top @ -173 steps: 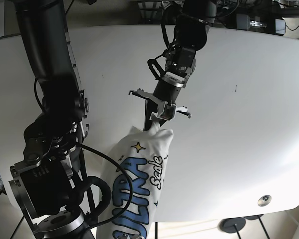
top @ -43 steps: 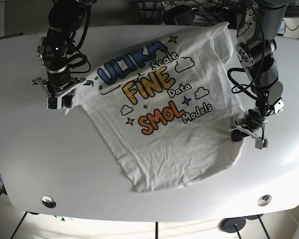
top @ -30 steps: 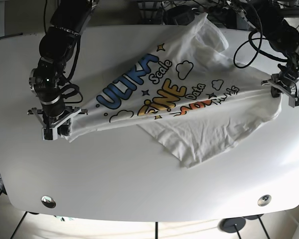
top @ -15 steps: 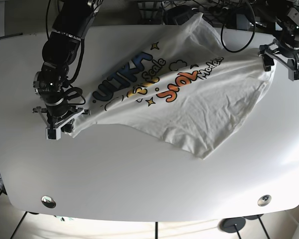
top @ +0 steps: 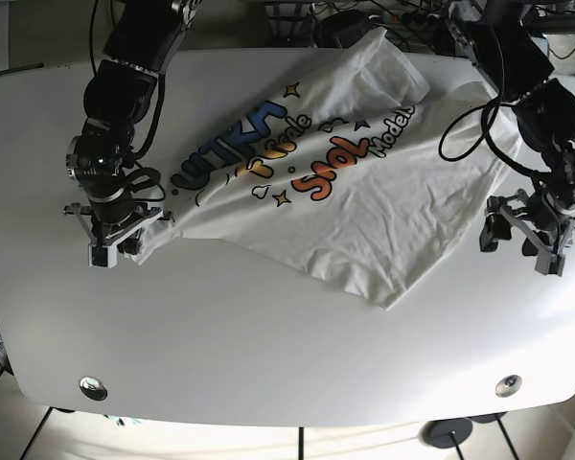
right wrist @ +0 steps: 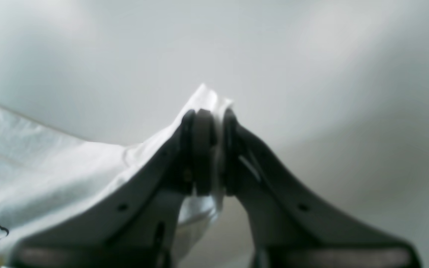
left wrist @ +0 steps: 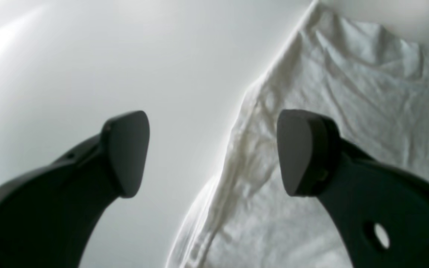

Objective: Fold the T-shirt properly
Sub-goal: 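Drag the shirt edge with the left gripper to straighten it, then hold the shirt with both grippers and pull it toward the table edge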

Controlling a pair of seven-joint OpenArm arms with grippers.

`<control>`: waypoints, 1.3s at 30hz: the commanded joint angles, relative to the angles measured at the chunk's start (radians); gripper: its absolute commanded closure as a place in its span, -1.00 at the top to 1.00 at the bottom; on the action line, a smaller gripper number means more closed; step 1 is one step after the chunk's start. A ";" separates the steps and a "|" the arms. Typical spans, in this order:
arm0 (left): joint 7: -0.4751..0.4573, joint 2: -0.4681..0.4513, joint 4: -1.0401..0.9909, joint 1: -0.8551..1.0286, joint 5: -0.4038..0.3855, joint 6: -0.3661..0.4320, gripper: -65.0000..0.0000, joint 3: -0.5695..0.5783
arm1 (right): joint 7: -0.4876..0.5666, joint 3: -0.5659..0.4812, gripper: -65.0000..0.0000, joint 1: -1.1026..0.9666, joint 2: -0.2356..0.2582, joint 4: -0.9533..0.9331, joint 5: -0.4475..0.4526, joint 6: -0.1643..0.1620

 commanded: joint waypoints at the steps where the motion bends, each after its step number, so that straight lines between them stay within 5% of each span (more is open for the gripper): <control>1: -0.025 -0.021 -0.089 -0.081 -0.015 0.005 0.52 0.026 | 0.026 -0.002 -0.94 0.022 0.004 0.021 0.007 0.003; 15: -0.492 -0.044 -0.878 -0.410 -0.014 0.006 0.52 0.481 | 0.026 -0.002 -0.94 0.020 -0.024 0.020 0.007 0.003; 24: -0.473 -0.020 -0.927 -0.411 -0.020 -0.003 0.51 0.706 | 0.026 -0.002 -0.94 0.020 -0.025 0.020 0.007 0.003; 27: -0.460 -0.024 -0.927 -0.376 -0.017 -0.010 0.15 0.711 | 0.026 0.003 -0.94 0.020 -0.025 0.020 0.007 0.003; 30: -0.507 -0.047 -0.927 -0.368 -0.015 -0.010 -0.55 0.709 | 0.028 0.006 -0.94 0.008 -0.025 0.016 0.007 0.003; 31: -0.556 -0.061 -0.928 -0.368 -0.020 -0.010 -0.92 0.706 | 0.035 0.003 -0.94 -0.001 -0.025 0.016 0.008 0.003; 34: -0.590 -0.073 -0.925 -0.374 -0.023 -0.010 -1.00 0.695 | 0.075 -0.002 -0.94 0.000 -0.025 -0.008 0.008 0.003; 36: -0.590 -0.089 -0.925 -0.380 -0.021 -0.010 -1.00 0.590 | 0.101 -0.003 -0.94 0.042 -0.016 -0.073 0.008 0.005; 39: -0.590 -0.090 -0.925 -0.426 -0.017 -0.010 -1.00 0.524 | 0.112 -0.003 -0.94 0.129 0.012 -0.175 0.007 0.065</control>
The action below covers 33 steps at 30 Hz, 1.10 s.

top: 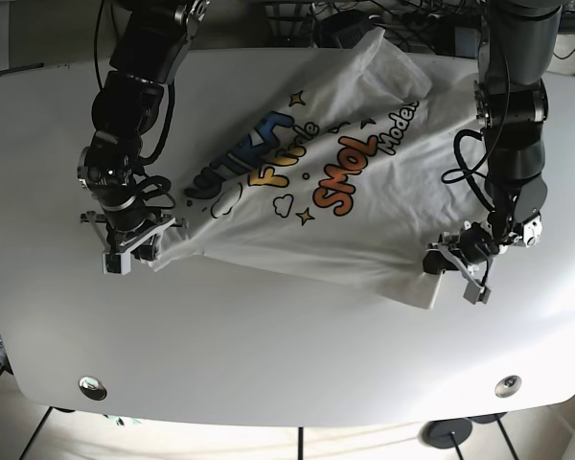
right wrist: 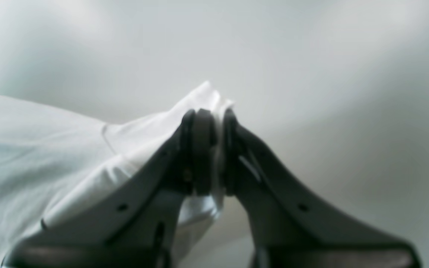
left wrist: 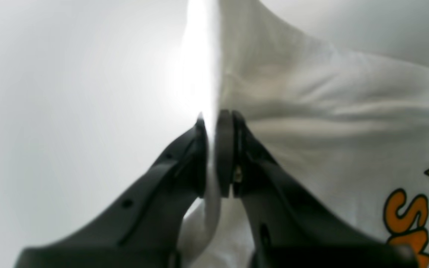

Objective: Fold the T-shirt properly
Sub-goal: 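Hold the shirt with both grippers and pull it toward the table edge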

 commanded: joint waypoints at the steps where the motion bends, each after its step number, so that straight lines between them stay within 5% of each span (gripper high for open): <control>1: -0.022 -0.012 0.015 -0.062 -0.027 -0.003 -1.00 -0.016 | 0.034 -0.003 -0.94 0.073 0.017 -0.041 0.006 0.016; 9: -0.022 -0.046 0.015 -0.070 -0.025 -0.003 -1.00 -0.058 | 0.196 -0.004 -0.77 0.365 0.045 -0.483 0.000 0.131; 14: -0.022 -0.067 0.015 -0.067 -0.028 -0.003 -1.00 -0.060 | 0.239 -0.004 0.39 0.487 0.048 -0.610 0.002 0.143; 17: -0.022 -0.070 0.015 -0.055 -0.028 -0.003 -1.00 -0.060 | 0.195 -0.003 0.84 0.464 0.048 -0.518 0.006 0.145; 23: -0.022 -0.090 0.015 -0.047 -0.030 -0.003 -1.00 -0.074 | 0.092 -0.001 0.86 0.205 0.017 -0.267 0.089 0.211; 28: -0.024 -0.092 0.015 -0.027 -0.030 -0.003 -1.00 -0.074 | 0.089 -0.004 0.86 0.102 0.013 -0.308 0.221 0.214; 33: -0.024 -0.092 0.017 -0.008 -0.030 -0.003 -1.00 -0.074 | 0.106 -0.004 0.86 0.158 0.014 -0.376 0.239 0.214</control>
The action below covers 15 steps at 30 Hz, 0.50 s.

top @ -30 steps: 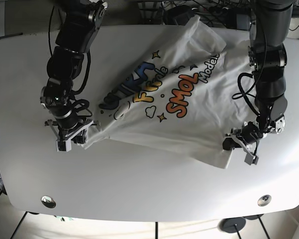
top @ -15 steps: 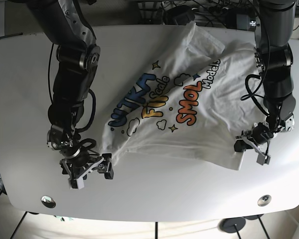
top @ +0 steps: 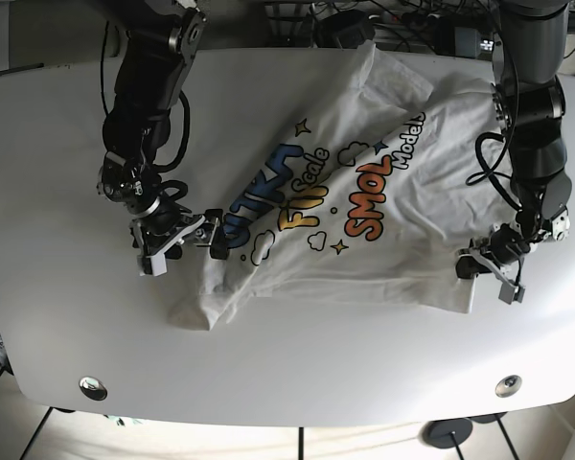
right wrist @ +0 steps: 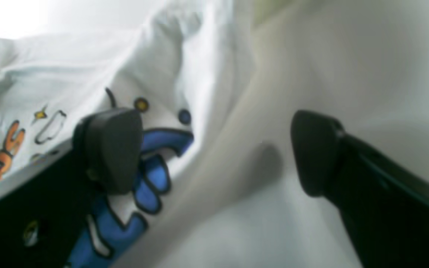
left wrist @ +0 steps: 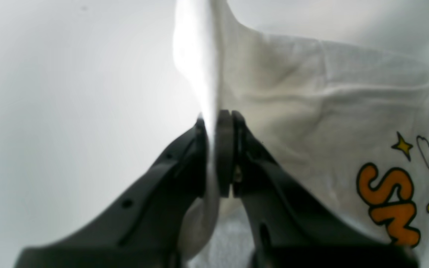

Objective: Fold the T-shirt properly
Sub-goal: 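Hold the shirt with both grippers and pull it toward the table edge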

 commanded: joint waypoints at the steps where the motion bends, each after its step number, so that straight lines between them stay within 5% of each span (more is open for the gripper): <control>1: -0.019 -0.017 0.016 -0.026 -0.018 -0.005 -1.00 -0.004 | 0.054 -0.001 0.86 0.082 0.010 -0.055 0.015 0.009; 8: -0.019 -0.017 0.016 -0.020 -0.018 -0.005 -1.00 -0.004 | 0.207 -0.001 0.86 0.288 0.084 -0.412 0.012 0.003; 15: -0.019 -0.017 0.016 -0.020 -0.018 -0.005 -1.00 -0.004 | 0.273 -0.001 0.34 0.305 0.073 -0.492 0.013 0.003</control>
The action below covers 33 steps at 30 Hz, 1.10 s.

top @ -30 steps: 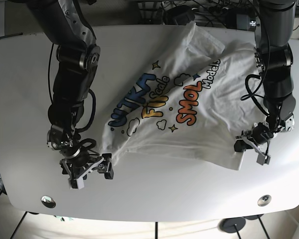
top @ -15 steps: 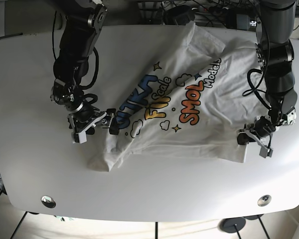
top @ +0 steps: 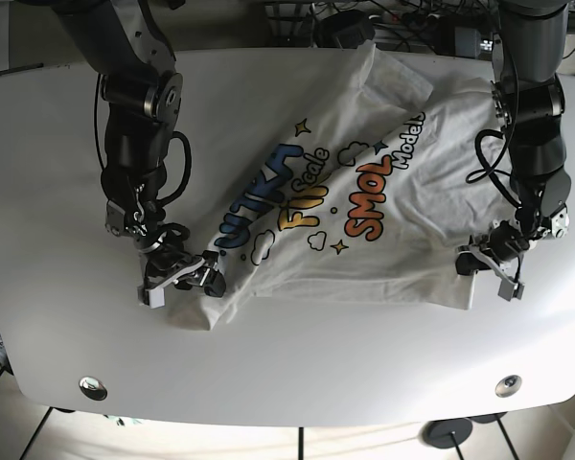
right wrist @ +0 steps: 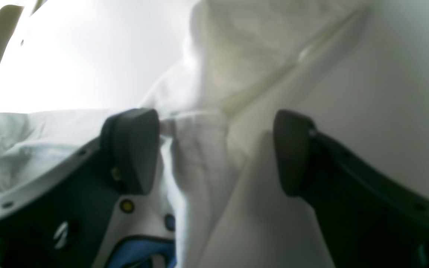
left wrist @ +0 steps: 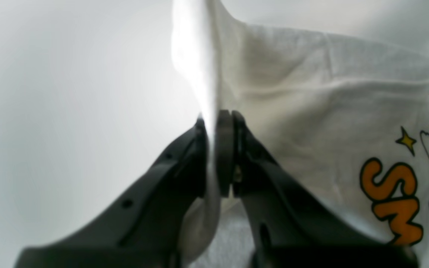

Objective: Fold the T-shirt properly
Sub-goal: 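Hold the shirt with both grippers and pull it toward the table edge, then lift the shirt with both grippers and flip it down flat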

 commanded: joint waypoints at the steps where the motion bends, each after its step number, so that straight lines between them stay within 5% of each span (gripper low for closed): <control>1: -0.019 -0.017 0.016 -0.029 -0.018 -0.005 -1.00 -0.004 | 0.024 0.000 0.33 0.039 -0.012 0.013 0.015 0.009; 3: -0.019 -0.017 0.016 -0.029 -0.018 -0.005 -1.00 -0.004 | 0.024 0.000 0.29 0.039 -0.015 0.013 0.015 0.007; 7: -0.019 -0.017 0.016 -0.029 -0.018 -0.005 -1.00 -0.004 | 0.025 0.000 -0.83 0.040 -0.015 0.013 0.015 0.004; 8: -0.019 -0.017 0.016 -0.029 -0.018 -0.005 -1.00 -0.004 | 0.025 0.000 -0.94 0.046 -0.012 0.013 0.015 0.004; 13: -0.012 -0.017 0.019 -0.033 -0.036 -0.005 -1.00 -0.004 | 0.002 0.000 -0.94 0.026 -0.011 0.079 0.017 0.006; 19: 0.178 -0.107 0.332 0.040 -0.295 -0.005 -1.00 -0.006 | -0.231 0.001 -0.94 -0.155 -0.017 0.535 0.028 0.007; 23: 0.262 -0.136 0.579 0.089 -0.397 -0.005 -1.00 -0.013 | -0.361 0.001 -0.94 -0.185 -0.015 0.725 0.028 0.009; 26: 0.334 -0.129 0.714 0.089 -0.421 -0.005 -1.00 -0.078 | -0.432 0.000 -0.94 -0.121 -0.009 0.778 0.020 0.012; 33: 0.377 -0.037 0.814 -0.056 -0.418 0.141 -1.00 -0.154 | -0.532 -0.003 -0.94 0.169 0.055 0.704 0.018 0.009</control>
